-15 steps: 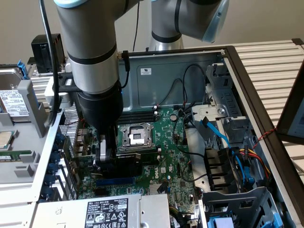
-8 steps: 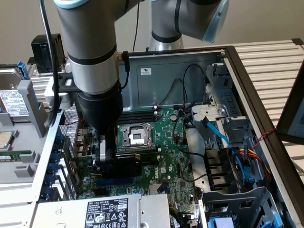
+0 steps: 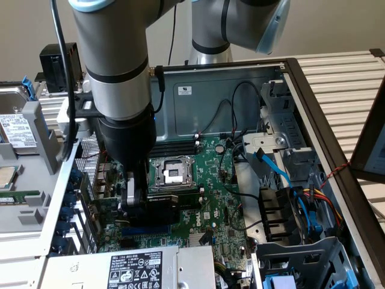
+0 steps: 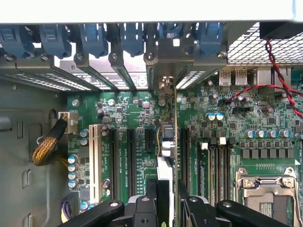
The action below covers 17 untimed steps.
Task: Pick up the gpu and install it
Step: 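Insert the gpu into the slot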
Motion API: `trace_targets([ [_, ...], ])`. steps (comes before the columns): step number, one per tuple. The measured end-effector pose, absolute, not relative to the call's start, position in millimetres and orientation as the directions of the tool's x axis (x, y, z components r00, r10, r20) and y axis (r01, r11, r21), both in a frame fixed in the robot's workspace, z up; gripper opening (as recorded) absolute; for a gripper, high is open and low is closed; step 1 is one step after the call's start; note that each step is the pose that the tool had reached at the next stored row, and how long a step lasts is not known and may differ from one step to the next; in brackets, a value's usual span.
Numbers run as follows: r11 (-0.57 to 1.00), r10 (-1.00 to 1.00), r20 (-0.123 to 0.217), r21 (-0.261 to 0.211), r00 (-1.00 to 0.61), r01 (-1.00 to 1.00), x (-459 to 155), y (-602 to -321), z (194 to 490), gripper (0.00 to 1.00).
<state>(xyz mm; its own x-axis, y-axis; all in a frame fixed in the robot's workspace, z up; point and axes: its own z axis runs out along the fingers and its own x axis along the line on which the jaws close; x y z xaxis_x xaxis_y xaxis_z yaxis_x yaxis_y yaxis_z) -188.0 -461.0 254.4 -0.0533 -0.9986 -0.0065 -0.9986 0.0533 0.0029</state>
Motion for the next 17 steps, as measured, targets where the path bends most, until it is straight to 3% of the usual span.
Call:
trace_targets([
  [17, 0.053, -0.999, -0.006, 0.003, -0.053, -0.999, -188.3, -461.0, 252.0, 0.27],
])
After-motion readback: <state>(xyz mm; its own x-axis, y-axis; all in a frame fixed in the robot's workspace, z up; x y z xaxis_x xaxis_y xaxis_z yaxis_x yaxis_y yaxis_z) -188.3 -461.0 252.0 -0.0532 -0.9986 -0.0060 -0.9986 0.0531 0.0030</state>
